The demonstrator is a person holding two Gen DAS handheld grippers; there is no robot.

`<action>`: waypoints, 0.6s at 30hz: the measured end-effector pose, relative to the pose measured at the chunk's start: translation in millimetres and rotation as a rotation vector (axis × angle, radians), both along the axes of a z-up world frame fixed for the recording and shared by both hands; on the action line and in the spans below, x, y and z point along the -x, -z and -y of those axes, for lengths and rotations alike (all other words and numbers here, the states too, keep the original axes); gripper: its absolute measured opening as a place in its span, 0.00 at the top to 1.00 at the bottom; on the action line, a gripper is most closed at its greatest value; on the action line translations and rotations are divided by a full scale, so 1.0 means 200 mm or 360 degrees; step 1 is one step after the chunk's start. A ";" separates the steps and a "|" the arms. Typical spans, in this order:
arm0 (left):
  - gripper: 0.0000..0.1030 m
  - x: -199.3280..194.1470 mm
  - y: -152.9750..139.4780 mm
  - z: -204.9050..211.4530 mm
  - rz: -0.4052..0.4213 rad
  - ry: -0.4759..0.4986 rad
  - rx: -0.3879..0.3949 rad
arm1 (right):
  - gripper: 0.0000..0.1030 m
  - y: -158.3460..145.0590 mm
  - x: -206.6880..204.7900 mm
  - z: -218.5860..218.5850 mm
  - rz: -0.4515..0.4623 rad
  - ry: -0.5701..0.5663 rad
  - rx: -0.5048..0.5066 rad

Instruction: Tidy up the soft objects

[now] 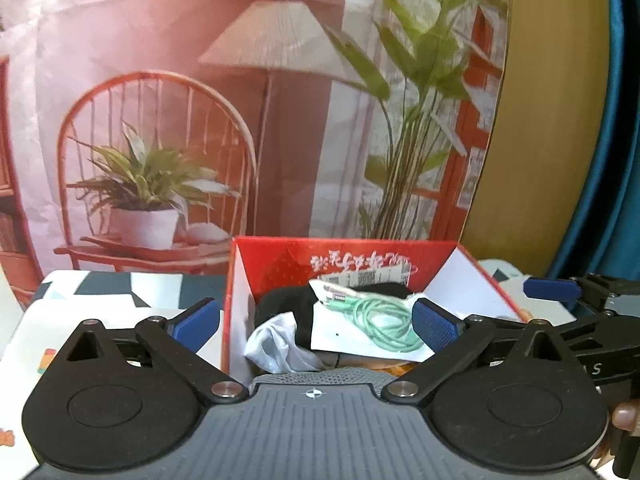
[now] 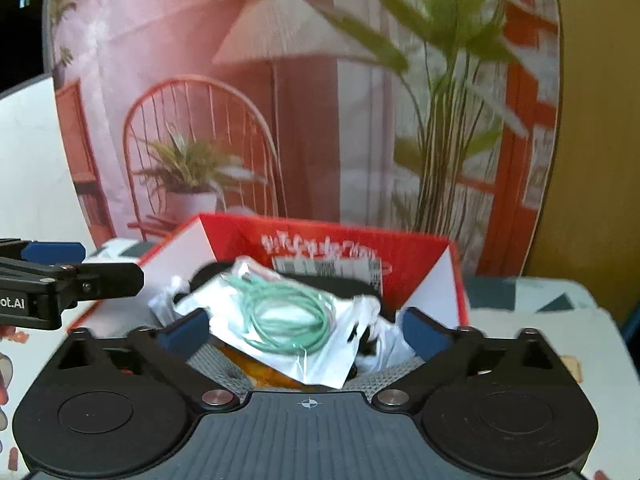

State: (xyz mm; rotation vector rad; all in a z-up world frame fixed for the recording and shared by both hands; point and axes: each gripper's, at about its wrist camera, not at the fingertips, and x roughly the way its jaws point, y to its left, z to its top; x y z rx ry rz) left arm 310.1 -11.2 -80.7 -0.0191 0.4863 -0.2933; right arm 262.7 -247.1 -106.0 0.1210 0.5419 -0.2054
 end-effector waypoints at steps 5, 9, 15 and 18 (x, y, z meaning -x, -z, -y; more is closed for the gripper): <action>0.00 0.12 -0.12 -0.03 0.0034 -0.0035 0.0018 | 0.00 -0.14 0.13 -0.04 0.0095 0.0028 -0.0021; 0.00 0.25 -0.20 -0.05 0.0066 -0.0074 0.0011 | 0.00 -0.23 0.24 -0.07 0.0150 0.0067 -0.0057; 0.00 0.48 -0.30 -0.05 0.0163 -0.0143 -0.0095 | 0.00 -0.37 0.41 -0.14 0.0163 0.0194 -0.0011; 0.00 0.61 -0.34 -0.05 0.0220 -0.0219 -0.0156 | 0.00 -0.43 0.52 -0.17 0.0176 0.0208 -0.0002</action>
